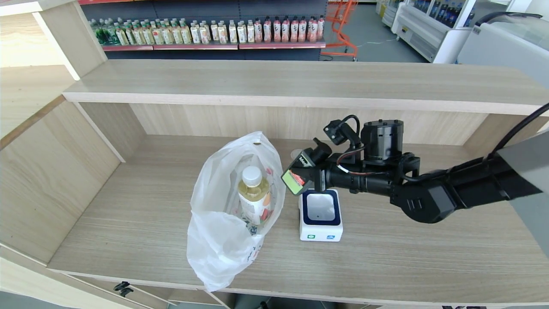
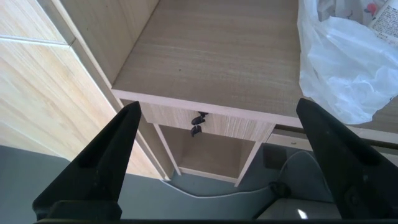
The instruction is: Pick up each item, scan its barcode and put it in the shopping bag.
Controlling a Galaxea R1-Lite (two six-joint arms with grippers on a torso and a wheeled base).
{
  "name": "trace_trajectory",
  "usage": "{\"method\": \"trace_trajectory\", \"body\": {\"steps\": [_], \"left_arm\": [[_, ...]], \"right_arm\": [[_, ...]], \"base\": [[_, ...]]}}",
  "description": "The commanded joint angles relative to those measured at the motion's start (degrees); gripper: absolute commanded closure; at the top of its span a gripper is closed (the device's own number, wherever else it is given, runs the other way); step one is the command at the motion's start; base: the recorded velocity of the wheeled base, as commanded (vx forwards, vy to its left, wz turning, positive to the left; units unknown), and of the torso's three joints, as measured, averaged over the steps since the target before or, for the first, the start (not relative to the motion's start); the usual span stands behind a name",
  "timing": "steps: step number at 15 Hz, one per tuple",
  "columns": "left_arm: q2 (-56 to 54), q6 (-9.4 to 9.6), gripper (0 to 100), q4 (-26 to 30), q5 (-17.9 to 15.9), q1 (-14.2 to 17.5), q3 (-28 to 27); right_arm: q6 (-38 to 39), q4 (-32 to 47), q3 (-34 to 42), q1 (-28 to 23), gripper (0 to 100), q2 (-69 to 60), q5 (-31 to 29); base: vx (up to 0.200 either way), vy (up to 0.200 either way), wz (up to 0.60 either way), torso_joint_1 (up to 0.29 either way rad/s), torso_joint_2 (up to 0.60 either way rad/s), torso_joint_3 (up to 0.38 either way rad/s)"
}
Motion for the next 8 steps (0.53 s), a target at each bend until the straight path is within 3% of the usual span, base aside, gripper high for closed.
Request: {"method": "trace_trajectory", "body": {"steps": [1,5,8], "left_arm": [[-0.02,-0.01,0,0.01,0.03,0.07,0.0],[-0.02,-0.01,0,0.01,0.03,-0.01,0.0],[-0.02,-0.01,0,0.01,0.03,-0.01,0.0]], "right_arm": [[0.0,-0.29,-1.62,1.32,100,3.51,0.03],[-0.88,-0.29,-8.92,3.96,100,9.4,-0.14],[-5.98,-0.2,-14.54,4.13,100,13.88,-0.32]], "base": [[0.0,0.0,0.0,0.0,0.0,0.0],[0.0,0.0,0.0,0.0,0.0,0.0],[0.0,0.0,0.0,0.0,0.0,0.0]]}}
